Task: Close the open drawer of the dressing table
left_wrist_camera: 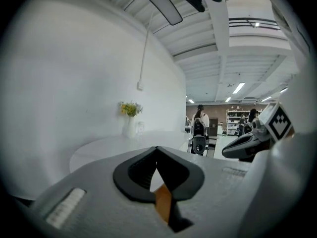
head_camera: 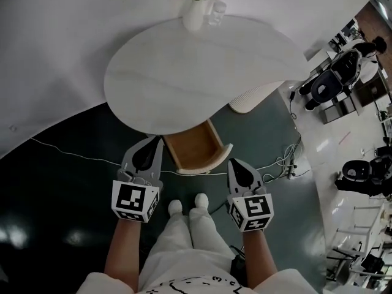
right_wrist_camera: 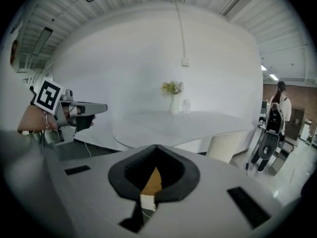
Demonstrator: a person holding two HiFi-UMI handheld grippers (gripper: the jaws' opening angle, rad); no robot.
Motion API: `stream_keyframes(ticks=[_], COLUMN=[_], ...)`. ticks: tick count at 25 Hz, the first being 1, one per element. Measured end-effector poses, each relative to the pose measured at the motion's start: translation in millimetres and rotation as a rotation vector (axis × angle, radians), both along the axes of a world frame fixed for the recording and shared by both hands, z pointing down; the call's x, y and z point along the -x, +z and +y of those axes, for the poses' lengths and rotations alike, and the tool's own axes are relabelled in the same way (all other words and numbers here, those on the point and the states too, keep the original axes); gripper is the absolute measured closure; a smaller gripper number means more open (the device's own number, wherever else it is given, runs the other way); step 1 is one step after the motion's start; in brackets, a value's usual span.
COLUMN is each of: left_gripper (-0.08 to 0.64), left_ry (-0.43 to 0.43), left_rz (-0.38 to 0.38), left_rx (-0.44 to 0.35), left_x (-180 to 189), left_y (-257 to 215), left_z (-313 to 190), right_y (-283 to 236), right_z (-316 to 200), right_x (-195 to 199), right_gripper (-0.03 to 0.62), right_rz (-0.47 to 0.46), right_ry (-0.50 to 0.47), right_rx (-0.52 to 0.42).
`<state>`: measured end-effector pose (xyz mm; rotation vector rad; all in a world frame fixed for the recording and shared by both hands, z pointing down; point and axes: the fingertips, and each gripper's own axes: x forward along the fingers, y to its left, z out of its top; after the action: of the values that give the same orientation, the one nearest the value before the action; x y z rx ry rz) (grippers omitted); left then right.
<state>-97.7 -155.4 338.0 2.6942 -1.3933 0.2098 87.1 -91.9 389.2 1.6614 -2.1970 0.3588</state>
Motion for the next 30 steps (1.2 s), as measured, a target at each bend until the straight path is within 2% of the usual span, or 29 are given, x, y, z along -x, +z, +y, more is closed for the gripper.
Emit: stream_keyframes(ticks=[3,9,18,23,26,30], left_gripper=[0.543,0.543,0.543,0.543,0.543,0.543], left_ry=[0.009,0.023,0.006,-0.006,-0.008,-0.015], left_rz=[-0.007,-0.034,-0.054,-0.074,-0.084,-0.096], left_rx=[0.040,0.093,0.157,0.188,0.203,0.217], left_x=[-8.1,-24.4,-38.4,-43.6,-48.2,-50.8], left_y=[19.8,47.8,81.6,102.6,113.6,127.9], left_z=[-1.5,-4.4,-12.9,-11.8,-10.5,-11.7], right_y=[26.7,79.1,145.4,189.4,215.3,238.6], right_z=[-0.1,3.0,15.3,26.9,33.0,29.7], right_x=[-0.4,-1.2,-5.1,-2.1,-6.6,-12.0], right_gripper=[0.595,0.595,0.595,0.595,0.595,0.595], right_rz=[0.016,-0.011,-0.049,-0.053,-0.043,-0.059], right_ry=[-0.026,-0.049,-0.066,-0.106,-0.100,-0.078], right_rx=[0.059,0.176,0.346,0.429,0.486,0.513])
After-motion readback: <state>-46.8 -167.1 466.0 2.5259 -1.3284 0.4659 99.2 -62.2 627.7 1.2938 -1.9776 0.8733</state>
